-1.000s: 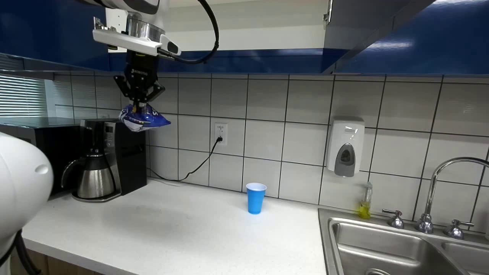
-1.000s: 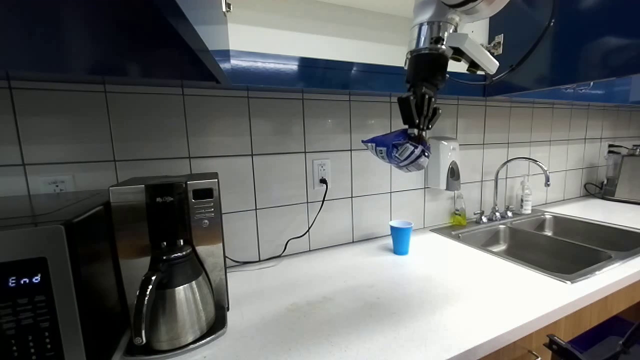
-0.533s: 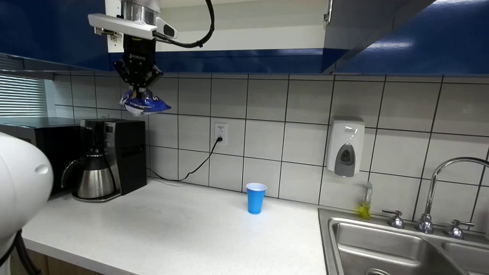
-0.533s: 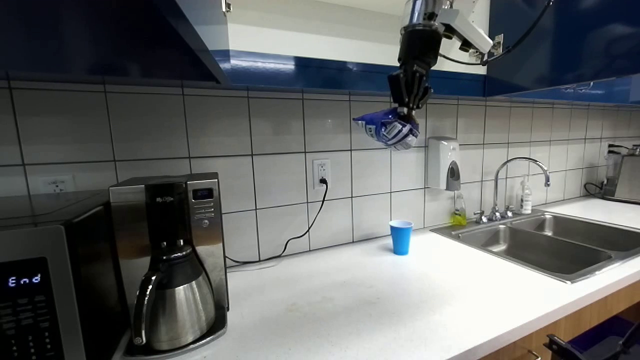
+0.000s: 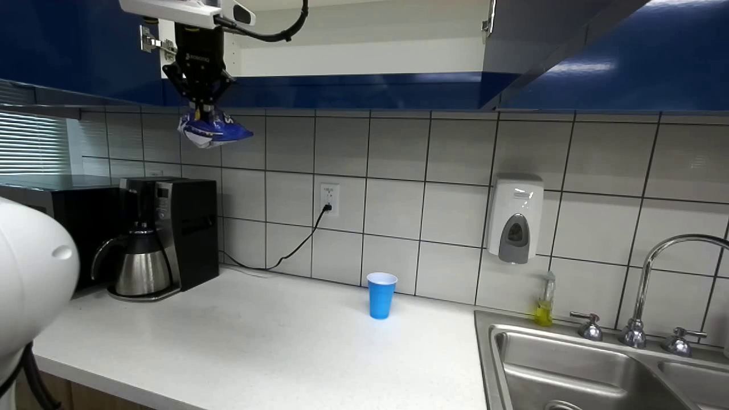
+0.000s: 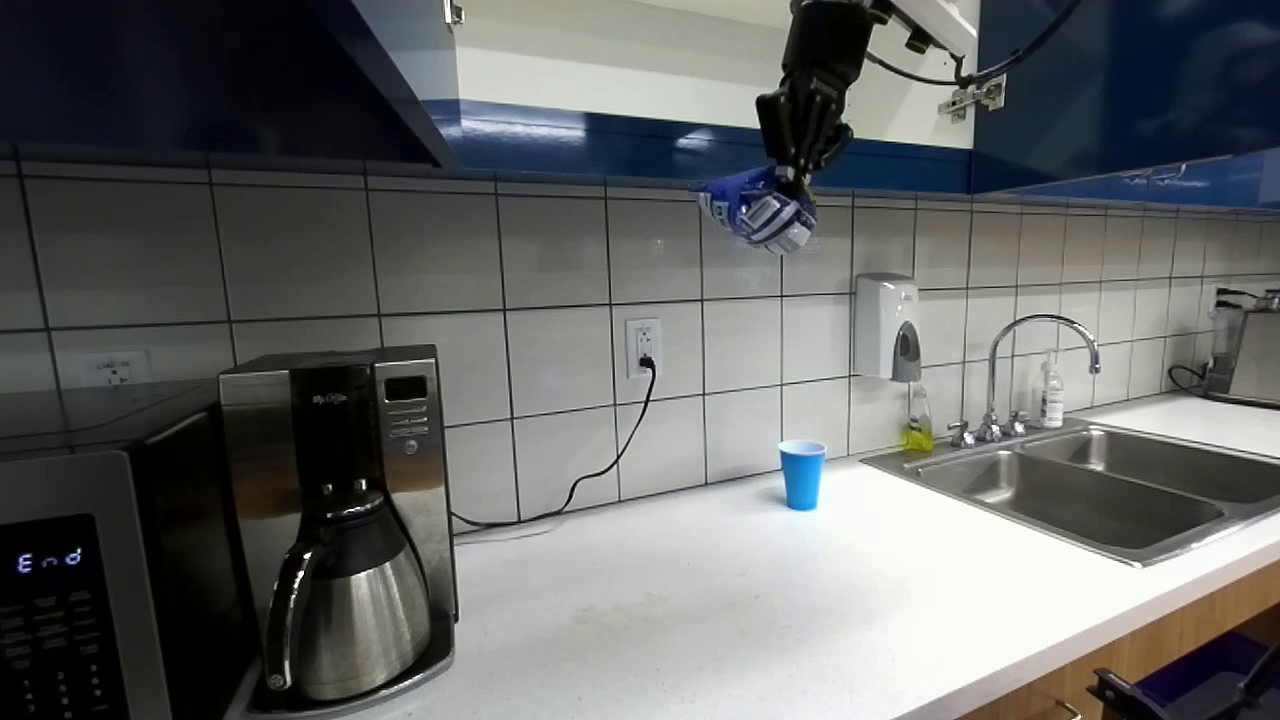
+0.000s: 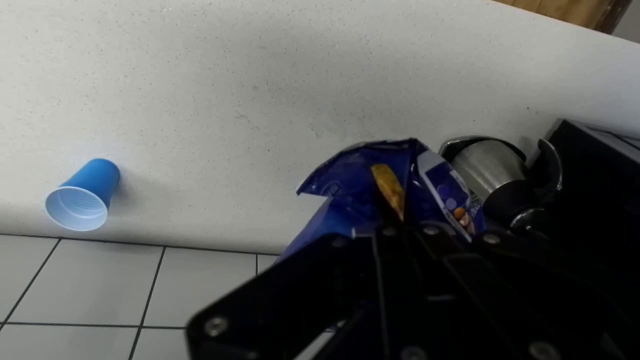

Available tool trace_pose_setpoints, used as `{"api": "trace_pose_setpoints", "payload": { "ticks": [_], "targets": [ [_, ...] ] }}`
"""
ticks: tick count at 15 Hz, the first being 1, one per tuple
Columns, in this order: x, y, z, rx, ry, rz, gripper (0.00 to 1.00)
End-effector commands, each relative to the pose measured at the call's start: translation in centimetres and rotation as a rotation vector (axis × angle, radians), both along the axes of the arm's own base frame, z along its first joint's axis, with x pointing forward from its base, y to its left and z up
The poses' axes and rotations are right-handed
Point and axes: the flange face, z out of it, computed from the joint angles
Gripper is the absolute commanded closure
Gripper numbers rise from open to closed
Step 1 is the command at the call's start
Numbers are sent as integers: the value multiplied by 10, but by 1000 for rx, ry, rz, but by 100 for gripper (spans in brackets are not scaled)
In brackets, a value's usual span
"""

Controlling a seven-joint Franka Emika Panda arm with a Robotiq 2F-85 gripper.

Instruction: Put the blue snack packet in the top cabinet

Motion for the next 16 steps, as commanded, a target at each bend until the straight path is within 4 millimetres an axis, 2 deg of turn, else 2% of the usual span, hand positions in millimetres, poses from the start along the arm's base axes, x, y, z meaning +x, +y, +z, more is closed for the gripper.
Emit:
{"api": "trace_pose_setpoints", "payload": {
  "ticks": [1, 16],
  "targets": [
    [-5, 5, 18, -6, -23, -43, 100],
    [-5, 7, 32, 28, -115, -121, 100]
  ]
}}
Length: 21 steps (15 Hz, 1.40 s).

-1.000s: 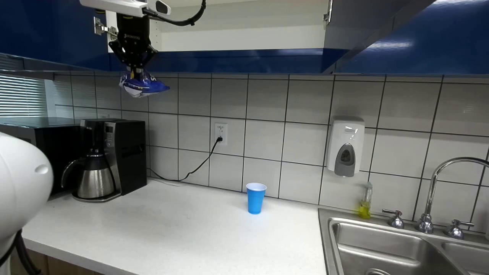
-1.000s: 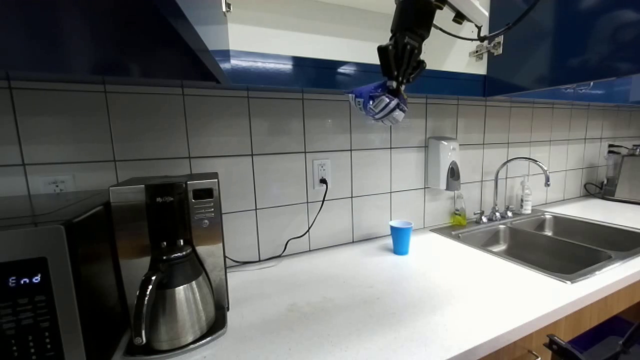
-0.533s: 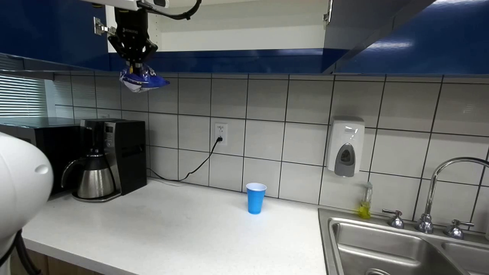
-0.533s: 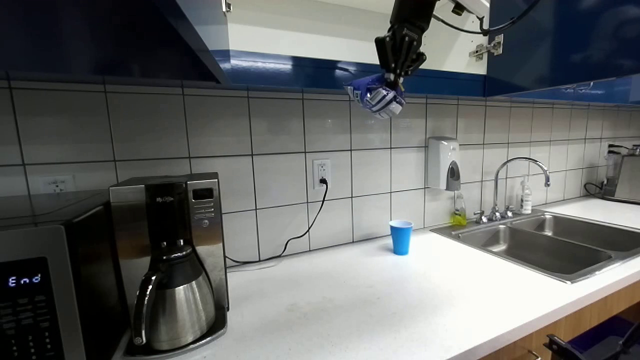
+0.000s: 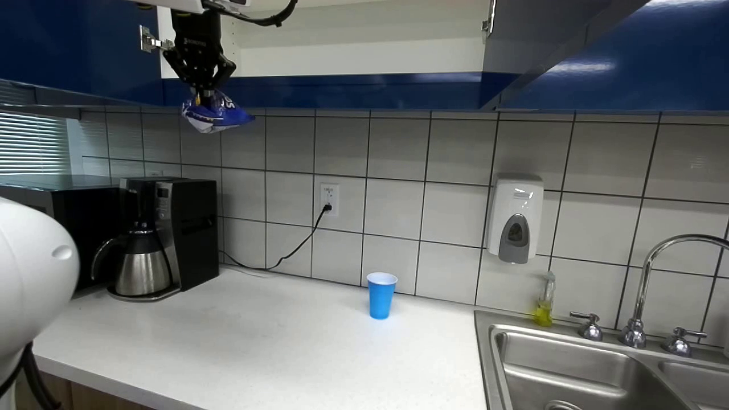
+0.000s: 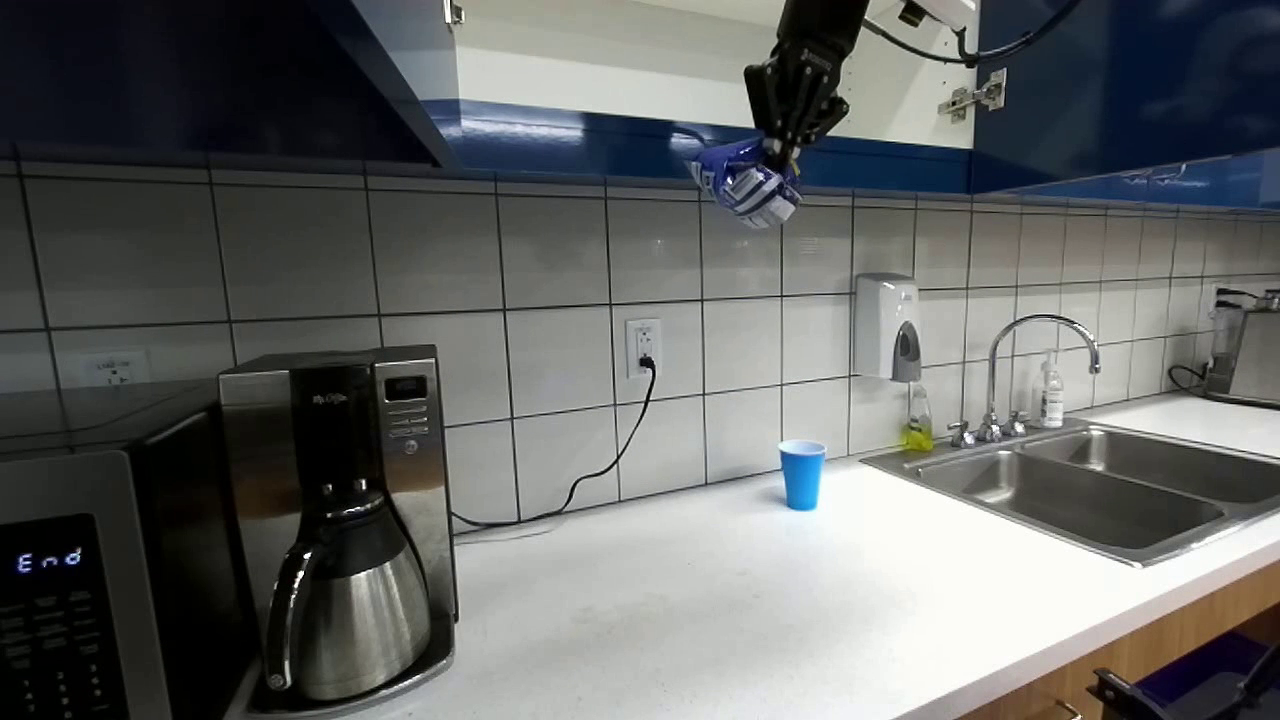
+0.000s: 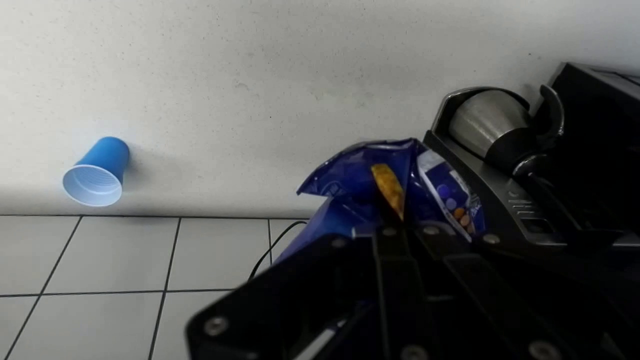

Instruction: Put the blue snack packet in the top cabinet

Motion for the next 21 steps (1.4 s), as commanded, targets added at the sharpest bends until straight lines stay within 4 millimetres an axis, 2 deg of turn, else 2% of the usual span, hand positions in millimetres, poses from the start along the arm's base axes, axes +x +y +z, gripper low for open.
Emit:
{"api": "trace_pose_setpoints", "payload": {
  "ticks": [1, 10, 11, 12, 15, 19, 21],
  "targets": [
    [-3, 2, 8, -3, -47, -37, 100],
    [1, 4, 13, 9, -108, -53, 100],
    [-13, 8, 61, -1, -128, -45, 100],
    [-15, 9, 67, 9, -130, -41, 100],
    [-32, 15, 112, 16, -175, -52, 100],
    [-39, 17, 145, 20, -198, -72, 100],
    [-37, 18, 150, 20, -201, -77, 100]
  ]
}}
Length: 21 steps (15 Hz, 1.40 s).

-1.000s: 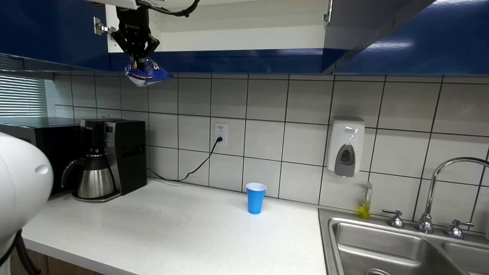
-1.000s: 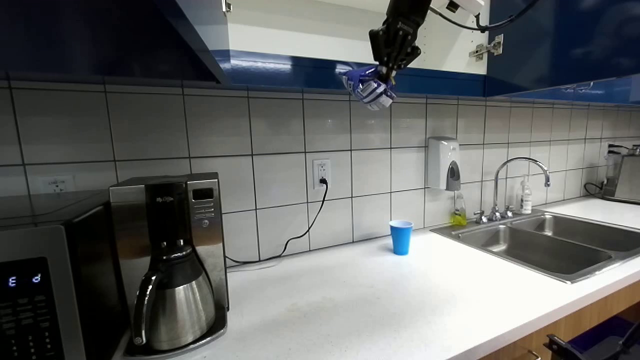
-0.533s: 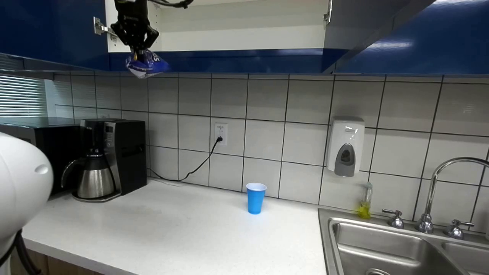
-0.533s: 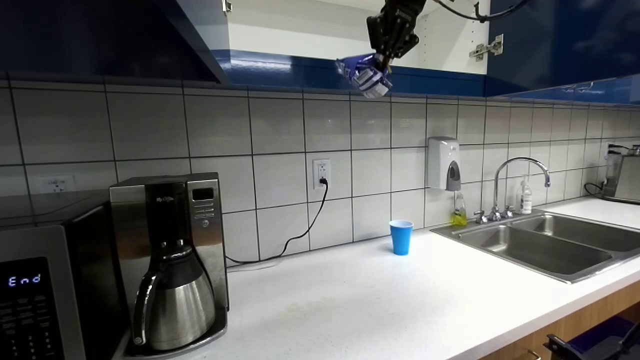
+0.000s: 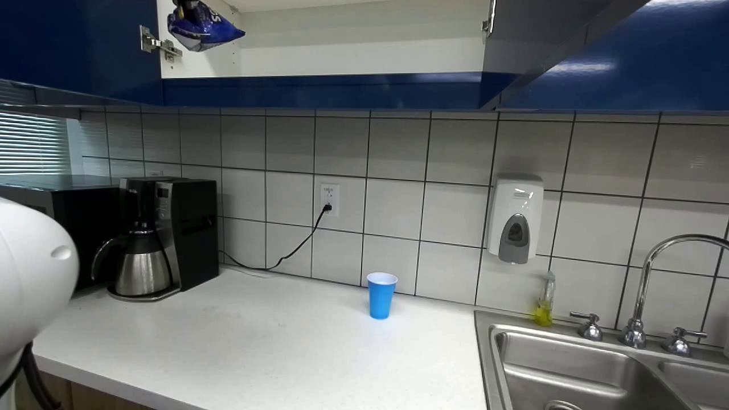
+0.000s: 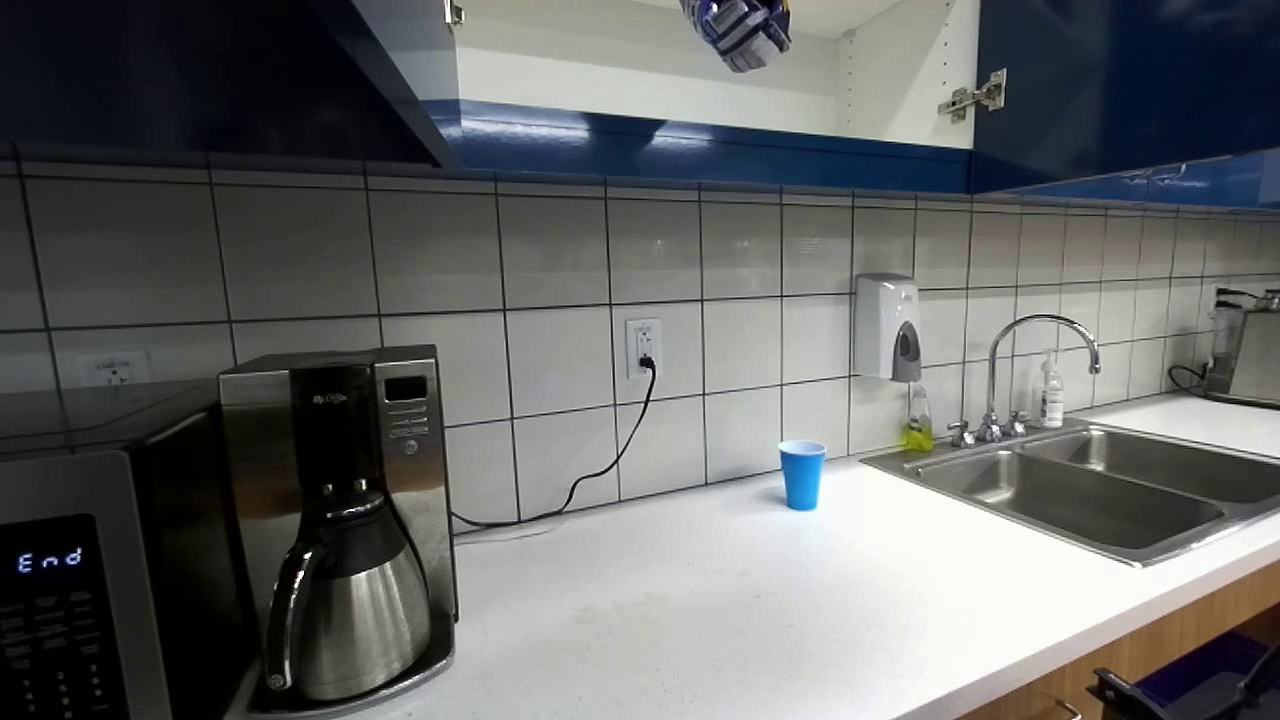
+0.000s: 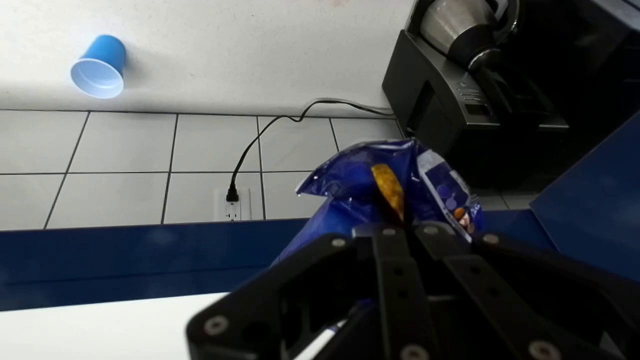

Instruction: Put the blue snack packet in the top cabinet

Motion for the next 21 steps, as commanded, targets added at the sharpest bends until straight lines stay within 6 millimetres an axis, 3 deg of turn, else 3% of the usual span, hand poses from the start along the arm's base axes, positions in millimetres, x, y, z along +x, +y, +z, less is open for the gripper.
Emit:
{"api": "trace_pose_setpoints", "payload": {
  "ticks": [1, 11, 21],
  "targets": [
    [7, 3, 16, -14, 12, -40, 100],
    [56, 18, 25, 10, 21, -76, 100],
    [118, -25, 21, 37, 21, -188, 100]
  ]
}}
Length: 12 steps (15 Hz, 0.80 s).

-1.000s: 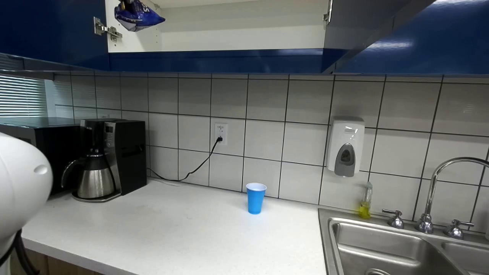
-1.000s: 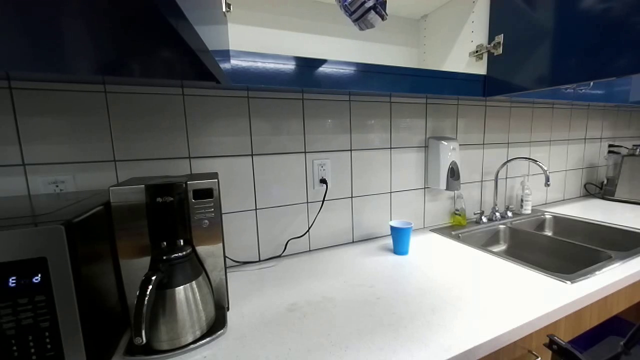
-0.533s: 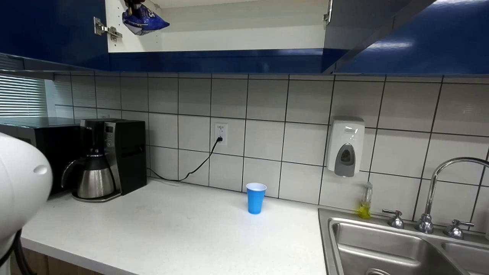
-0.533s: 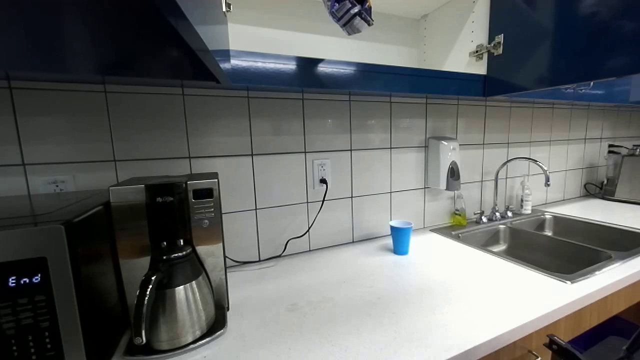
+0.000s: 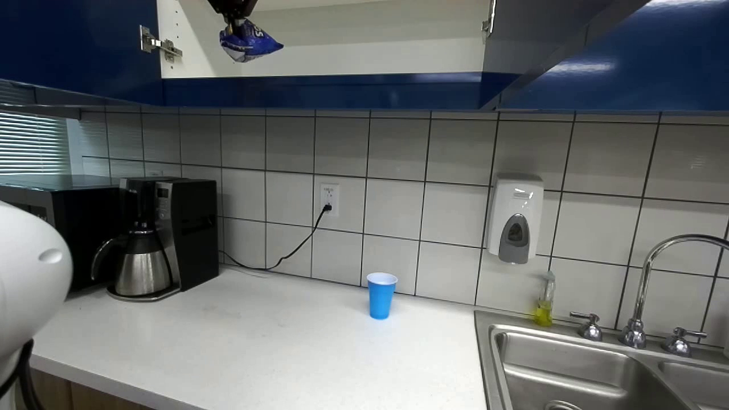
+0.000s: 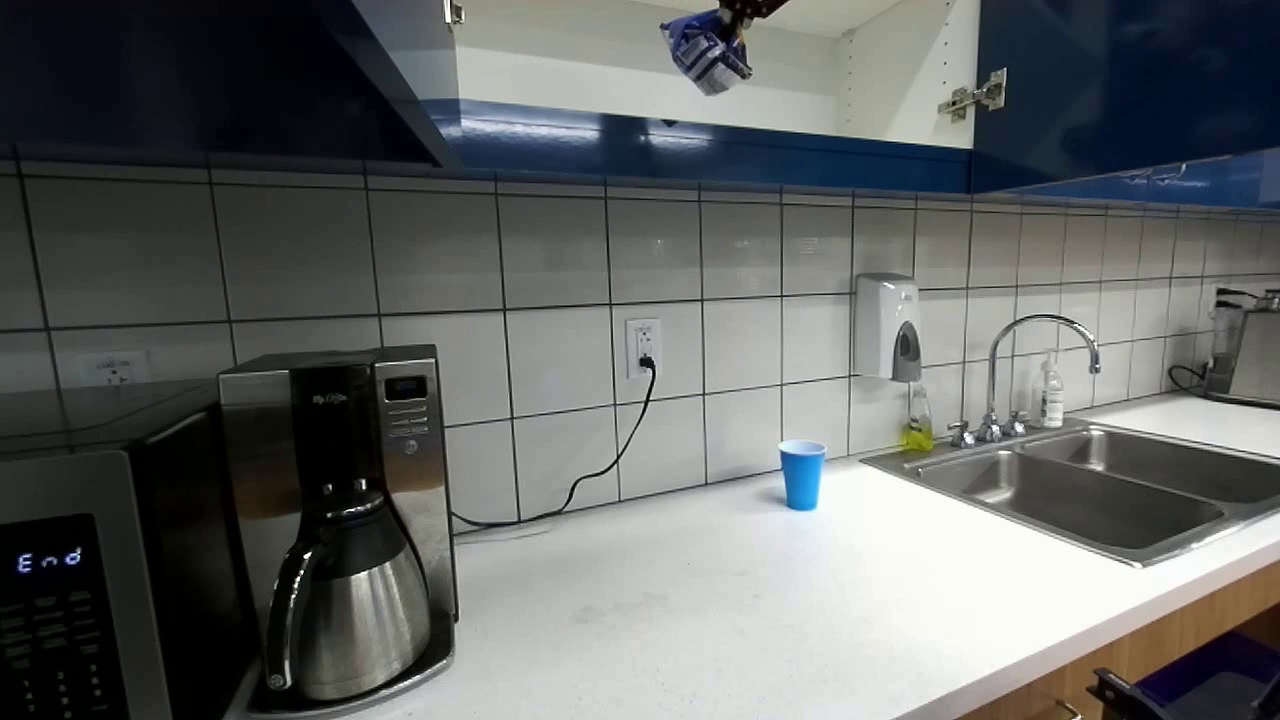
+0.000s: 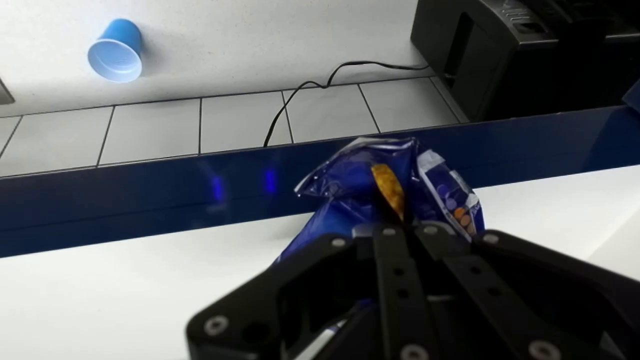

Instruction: Put the blue snack packet in the top cabinet

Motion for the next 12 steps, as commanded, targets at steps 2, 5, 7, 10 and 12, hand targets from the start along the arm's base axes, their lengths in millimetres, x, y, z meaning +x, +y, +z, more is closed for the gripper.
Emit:
{"api": "trace_pose_setpoints", "payload": {
  "ticks": [2, 5, 7, 10, 12],
  "targets": [
    [22, -14, 5, 8, -10, -59, 100],
    [12, 7, 22, 17, -19, -70, 100],
    [13, 14, 30, 21, -37, -82, 100],
    [17, 22, 35, 16, -54, -105, 100],
    [21, 24, 35, 11, -56, -112, 100]
  ]
}}
